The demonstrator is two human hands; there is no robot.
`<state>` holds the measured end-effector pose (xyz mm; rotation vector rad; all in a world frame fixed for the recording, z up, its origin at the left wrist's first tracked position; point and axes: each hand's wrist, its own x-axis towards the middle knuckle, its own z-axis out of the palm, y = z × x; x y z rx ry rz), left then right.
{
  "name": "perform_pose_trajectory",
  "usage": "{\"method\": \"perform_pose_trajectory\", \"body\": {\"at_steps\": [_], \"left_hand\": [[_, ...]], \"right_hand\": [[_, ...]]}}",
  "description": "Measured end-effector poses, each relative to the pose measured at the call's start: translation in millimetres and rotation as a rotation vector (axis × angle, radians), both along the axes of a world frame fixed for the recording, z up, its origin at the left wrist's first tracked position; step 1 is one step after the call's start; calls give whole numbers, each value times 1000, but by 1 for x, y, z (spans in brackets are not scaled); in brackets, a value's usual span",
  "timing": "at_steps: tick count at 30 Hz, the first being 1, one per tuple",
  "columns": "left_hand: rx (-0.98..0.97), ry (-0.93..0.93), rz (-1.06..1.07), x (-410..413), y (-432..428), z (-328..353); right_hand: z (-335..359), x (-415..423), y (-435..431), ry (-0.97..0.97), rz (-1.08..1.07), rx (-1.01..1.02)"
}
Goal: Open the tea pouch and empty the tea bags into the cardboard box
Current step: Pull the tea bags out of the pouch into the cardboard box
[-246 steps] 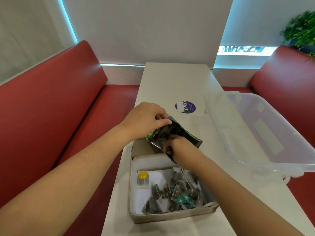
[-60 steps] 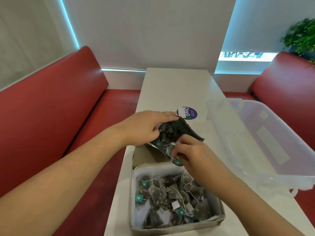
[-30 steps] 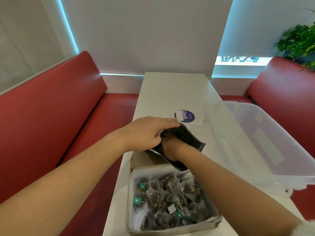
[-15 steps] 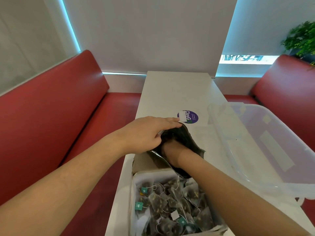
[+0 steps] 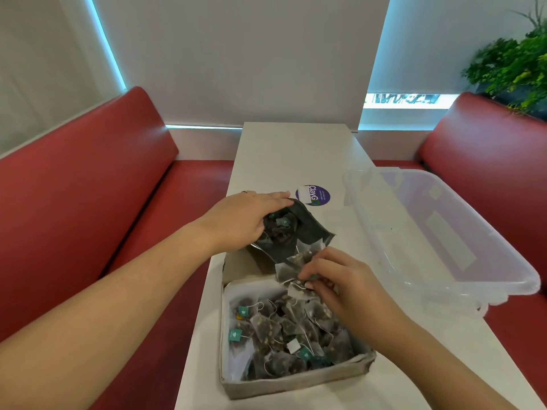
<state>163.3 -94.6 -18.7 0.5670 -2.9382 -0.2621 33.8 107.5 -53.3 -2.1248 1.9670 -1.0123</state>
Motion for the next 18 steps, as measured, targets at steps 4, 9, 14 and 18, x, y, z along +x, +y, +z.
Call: {"method": "perform_pose_trajectory", "body": {"at_steps": [4,9,14,18], "left_hand": [[1,14,13,0,-3,0],[24,17,12,1,-4,2],[33,26,18,3,-7,1],[47,28,8,2,-6,-1]], "right_hand": [[-25,3,19,47,-6,-7],[-59,-3,28,123,-4,368],[-45,-6,23,87,-92,83],[-37,-6,-2,189,-201,113]]}}
